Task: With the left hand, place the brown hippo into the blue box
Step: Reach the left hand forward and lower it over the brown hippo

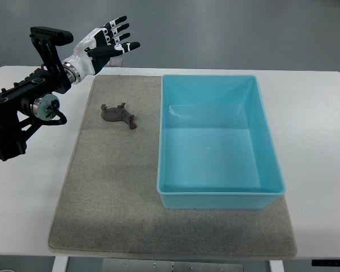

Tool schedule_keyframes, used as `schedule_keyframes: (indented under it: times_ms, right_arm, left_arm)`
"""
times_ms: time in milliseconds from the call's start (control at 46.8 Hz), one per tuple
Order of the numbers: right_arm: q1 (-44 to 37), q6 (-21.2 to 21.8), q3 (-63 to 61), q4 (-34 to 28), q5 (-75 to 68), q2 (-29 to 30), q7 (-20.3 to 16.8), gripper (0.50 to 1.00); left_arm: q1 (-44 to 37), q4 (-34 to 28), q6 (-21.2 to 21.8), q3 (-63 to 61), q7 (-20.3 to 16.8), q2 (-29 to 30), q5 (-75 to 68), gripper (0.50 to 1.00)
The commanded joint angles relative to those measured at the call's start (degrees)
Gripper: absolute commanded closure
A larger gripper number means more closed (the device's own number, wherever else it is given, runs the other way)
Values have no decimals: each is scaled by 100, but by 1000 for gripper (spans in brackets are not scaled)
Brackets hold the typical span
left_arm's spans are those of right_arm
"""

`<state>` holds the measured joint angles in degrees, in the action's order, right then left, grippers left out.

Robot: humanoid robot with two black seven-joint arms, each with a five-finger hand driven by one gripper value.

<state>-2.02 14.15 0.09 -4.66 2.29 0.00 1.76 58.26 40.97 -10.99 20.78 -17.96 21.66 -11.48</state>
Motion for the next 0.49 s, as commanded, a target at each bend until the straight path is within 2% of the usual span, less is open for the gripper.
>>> schedule_keyframes:
  times_ms: [0,470]
  right_arm:
    - [0,0,0,0,0,0,0,564]
    - [0,0,0,0,-1,0,0,564]
  left_arm:
    - [142,192,-9,-285,3,163,-240,501]
    - [379,799,-246,-663,3,629,-3456,501]
